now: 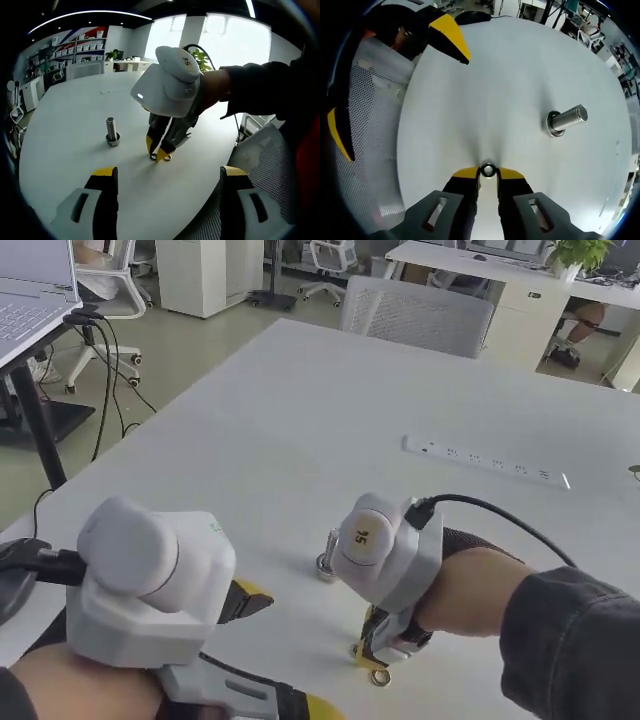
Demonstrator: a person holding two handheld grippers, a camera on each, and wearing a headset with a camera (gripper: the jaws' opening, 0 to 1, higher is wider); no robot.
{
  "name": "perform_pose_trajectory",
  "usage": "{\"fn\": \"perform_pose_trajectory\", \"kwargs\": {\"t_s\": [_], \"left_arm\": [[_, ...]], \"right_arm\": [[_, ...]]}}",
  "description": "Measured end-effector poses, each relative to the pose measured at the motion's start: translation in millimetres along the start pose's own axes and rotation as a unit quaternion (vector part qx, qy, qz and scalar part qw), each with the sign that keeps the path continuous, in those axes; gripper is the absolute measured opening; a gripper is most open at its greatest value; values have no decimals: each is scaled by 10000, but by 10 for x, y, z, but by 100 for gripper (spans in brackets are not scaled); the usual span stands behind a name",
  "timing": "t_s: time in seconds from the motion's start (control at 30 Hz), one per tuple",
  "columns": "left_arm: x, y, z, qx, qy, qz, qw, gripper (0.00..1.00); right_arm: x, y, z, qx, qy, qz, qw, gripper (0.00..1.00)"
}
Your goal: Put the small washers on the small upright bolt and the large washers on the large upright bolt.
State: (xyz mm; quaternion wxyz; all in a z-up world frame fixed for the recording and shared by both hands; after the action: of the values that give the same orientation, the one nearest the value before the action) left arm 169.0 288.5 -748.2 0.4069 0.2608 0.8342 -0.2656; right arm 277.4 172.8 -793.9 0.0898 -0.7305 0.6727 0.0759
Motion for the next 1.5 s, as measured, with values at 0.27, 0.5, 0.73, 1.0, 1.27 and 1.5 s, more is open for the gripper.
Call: {"fn": "perform_pose_trajectory", "kwargs": {"t_s": [0.27,0.5,0.73,1.0,1.27,1.5], "left_arm": [[-1,5,4,-2,0,-8,10000,83],[0,7,6,-11,6,-9,10000,83],[-4,3,10,-8,6,-4,10000,83],[-9,-3,13,6,9,6,10000,83],[-20,-17,21,39,13,20,10000,83],[-23,-20,26,57,24,36,10000,83]], "right_arm": [[9,-10,5,-26,-21,-40,10000,14],[13,-16,3,-35,-34,-77,10000,13],[39,-45,-15,12,8,-121,9999,13],[80,-65,-83,3,8,-51,10000,13],[187,-53,-181,36,23,37,10000,13],[284,-16,-261,72,31,137,9999,13]]}}
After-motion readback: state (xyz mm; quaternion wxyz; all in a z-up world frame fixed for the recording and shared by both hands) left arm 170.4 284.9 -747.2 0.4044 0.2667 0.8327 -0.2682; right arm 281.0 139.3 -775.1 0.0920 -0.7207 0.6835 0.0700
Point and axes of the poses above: the centre of the closed fingertips' face, and the gripper's own axes: z roughly forward along the fingers, y roughly to its left, x roughly out of its underside, the point moved 9 cm from there along -z, roughly backward along the fingers, and after that the axes turned 1 degree about -z, right-handed, at the moved point
